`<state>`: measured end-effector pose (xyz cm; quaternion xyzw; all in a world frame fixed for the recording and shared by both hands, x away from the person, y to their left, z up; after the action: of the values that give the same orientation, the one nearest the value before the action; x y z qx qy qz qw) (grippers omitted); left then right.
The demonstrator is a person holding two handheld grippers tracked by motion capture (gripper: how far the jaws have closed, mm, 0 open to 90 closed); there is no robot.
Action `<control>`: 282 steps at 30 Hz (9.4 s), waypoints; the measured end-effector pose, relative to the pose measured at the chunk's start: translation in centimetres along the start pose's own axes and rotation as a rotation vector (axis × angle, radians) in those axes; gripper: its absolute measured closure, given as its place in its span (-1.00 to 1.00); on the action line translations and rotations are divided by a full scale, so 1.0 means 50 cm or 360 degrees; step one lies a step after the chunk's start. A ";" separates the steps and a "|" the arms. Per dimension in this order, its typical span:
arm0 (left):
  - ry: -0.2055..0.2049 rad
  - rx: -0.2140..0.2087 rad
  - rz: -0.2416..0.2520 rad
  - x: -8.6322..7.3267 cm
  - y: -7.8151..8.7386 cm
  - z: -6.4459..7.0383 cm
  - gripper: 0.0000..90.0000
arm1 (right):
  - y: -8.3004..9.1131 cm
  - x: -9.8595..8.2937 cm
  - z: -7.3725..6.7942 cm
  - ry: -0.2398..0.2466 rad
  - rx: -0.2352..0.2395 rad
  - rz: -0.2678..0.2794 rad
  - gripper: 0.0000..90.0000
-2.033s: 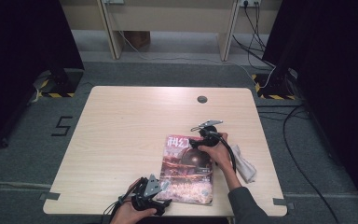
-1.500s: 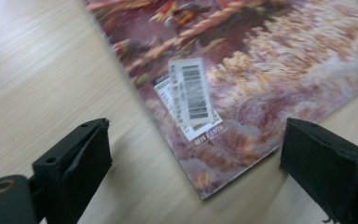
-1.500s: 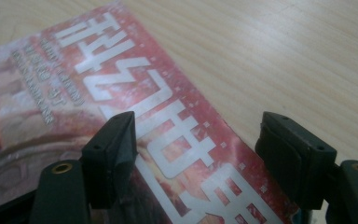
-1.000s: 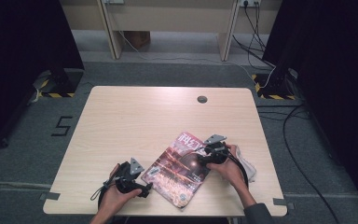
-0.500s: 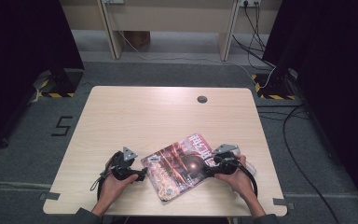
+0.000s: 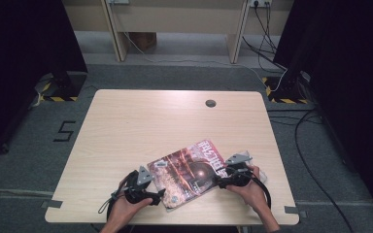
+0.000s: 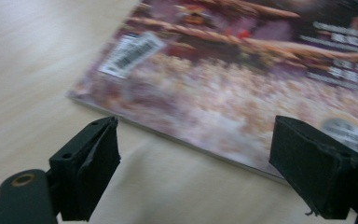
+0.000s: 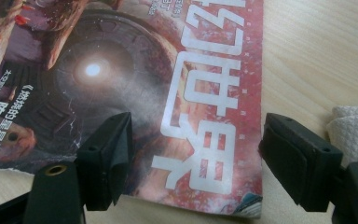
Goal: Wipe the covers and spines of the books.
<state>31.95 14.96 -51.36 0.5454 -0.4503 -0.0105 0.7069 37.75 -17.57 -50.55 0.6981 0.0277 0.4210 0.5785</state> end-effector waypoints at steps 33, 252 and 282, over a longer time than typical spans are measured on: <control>0.0031 0.0385 0.0004 0.029 -0.029 -0.083 -0.98 | -0.007 0.029 -0.007 -0.0049 0.0132 0.0065 -0.31; -0.0163 -0.0229 0.0346 0.106 -0.046 -0.116 -0.52 | 0.032 0.136 -0.100 0.0592 0.0630 0.0217 0.78; -0.0446 -0.0055 0.0387 0.079 0.015 -0.095 0.77 | -0.006 0.171 -0.043 0.0557 0.0465 0.0142 0.37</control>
<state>37.01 16.86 -48.32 0.4678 -0.6067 -0.0086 0.6427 42.07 -11.30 -46.12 0.6913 0.1573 0.5523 0.4385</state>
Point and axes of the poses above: each handheld gripper's, and its own axes: y roughly backward along the jaws, x roughly out of its top, z roughly to its right, the point moved 1 cm from there along -y, roughly forward along the jaws, and after that the axes turned 6 degrees about -z, right-handed, at the moved point
